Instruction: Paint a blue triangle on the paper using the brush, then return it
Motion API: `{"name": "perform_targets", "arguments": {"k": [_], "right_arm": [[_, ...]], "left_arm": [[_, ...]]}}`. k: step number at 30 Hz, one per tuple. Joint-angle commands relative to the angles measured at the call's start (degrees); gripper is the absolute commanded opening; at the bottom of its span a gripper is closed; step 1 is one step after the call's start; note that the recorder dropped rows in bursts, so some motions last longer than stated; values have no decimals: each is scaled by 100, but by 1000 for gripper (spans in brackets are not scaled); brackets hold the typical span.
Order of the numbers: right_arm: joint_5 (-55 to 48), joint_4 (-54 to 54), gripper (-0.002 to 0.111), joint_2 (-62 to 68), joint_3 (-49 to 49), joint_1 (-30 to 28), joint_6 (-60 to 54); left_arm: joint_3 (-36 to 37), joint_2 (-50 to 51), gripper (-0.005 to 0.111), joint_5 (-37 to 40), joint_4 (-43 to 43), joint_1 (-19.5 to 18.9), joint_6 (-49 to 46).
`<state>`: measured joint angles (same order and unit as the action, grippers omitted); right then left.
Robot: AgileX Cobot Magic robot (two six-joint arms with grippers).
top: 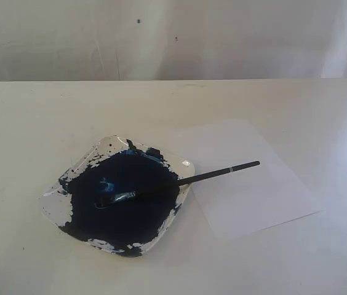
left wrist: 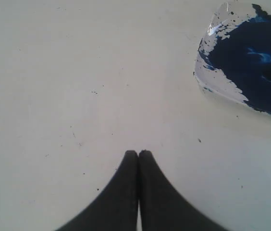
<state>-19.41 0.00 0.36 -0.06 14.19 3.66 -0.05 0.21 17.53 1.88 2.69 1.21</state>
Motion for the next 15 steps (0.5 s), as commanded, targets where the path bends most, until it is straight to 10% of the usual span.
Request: {"name": "perform_targets", "arguments": {"k": [1, 15], "right_arm": [[17, 0, 0, -36, 6, 7, 7], [17, 0, 0, -36, 6, 7, -233]], "left_arm": [[5, -21, 0, 152, -7, 30, 10], [5, -21, 0, 152, -7, 30, 10]]}}
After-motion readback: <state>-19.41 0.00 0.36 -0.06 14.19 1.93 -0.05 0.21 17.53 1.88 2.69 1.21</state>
